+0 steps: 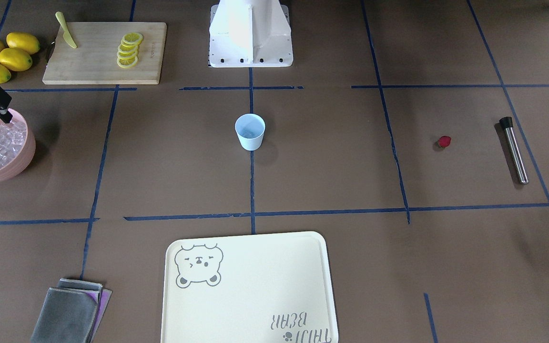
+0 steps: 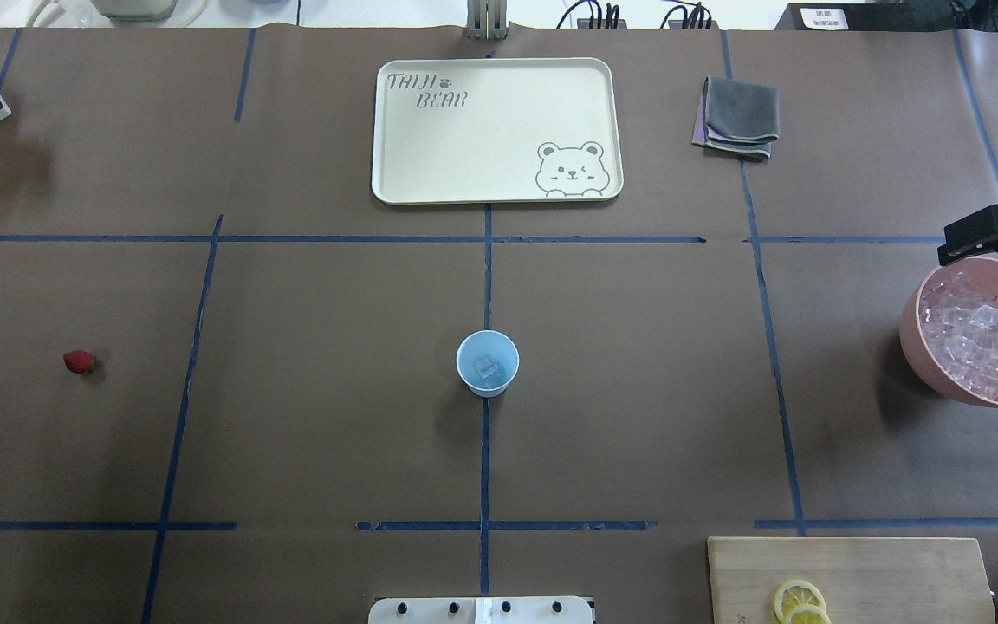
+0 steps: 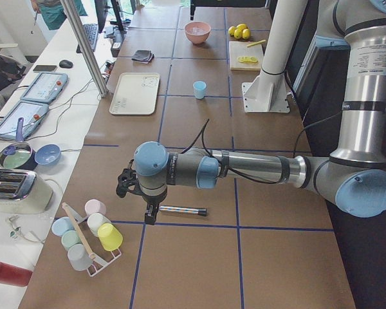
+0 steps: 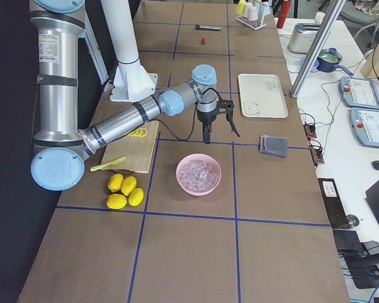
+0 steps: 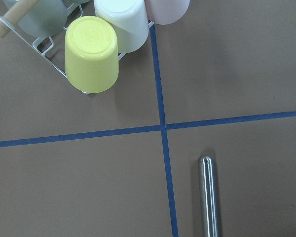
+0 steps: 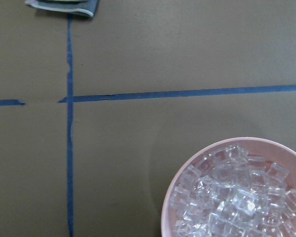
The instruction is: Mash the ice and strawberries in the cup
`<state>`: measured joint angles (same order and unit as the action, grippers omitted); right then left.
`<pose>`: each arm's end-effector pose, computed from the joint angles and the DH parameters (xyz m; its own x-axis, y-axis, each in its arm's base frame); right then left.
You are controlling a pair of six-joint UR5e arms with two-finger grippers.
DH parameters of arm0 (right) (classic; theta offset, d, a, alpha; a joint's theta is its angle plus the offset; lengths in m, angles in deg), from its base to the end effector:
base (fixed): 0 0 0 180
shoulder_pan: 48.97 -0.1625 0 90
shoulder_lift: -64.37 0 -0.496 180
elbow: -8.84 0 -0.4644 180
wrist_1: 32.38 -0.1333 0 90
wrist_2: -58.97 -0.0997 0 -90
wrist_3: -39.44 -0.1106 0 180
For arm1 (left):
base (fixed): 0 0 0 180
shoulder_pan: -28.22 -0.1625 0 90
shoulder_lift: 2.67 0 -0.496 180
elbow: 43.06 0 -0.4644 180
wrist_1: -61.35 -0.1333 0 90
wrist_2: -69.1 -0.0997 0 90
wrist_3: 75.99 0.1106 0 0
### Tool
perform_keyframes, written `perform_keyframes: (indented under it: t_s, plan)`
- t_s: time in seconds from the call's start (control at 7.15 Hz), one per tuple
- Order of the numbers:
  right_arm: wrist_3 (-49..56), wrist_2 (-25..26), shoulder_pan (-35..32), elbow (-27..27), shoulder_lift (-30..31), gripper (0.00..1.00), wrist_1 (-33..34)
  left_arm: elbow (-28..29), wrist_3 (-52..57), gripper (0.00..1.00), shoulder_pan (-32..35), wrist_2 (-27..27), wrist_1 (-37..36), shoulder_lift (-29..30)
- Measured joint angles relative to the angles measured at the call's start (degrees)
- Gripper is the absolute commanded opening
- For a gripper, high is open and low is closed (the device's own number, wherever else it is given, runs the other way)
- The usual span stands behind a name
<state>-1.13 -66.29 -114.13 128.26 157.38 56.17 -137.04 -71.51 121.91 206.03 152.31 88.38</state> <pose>-0.1555 -0.5013 0.4845 0.7183 0.0753 0.6916 -0.1261 0.9917 0.0230 -0.0896 -0.5742 0.6824 0.6893 0.1096 -0.7162 0.0102 0.9869 0.1608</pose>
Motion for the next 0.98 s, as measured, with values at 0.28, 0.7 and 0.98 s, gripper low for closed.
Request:
perform_keyframes:
  t_s: [0.28, 0.7, 0.98]
  plan:
    - [-0.2, -0.5, -1.0, -5.2, -0.1, 1.00, -0.8, -0.1, 0.0, 1.00, 0.0, 0.0, 0.0, 0.0]
    - [-0.2, -0.7, -1.1, -13.1, -0.6, 1.00, -5.0, -0.2, 0.0, 1.00, 0.0, 0.0, 0.0, 0.0]
    - [-0.4, -2.0, -0.6, -17.1, -0.4, 1.00, -9.5, -0.2, 0.0, 1.00, 0.0, 0.0, 0.0, 0.0]
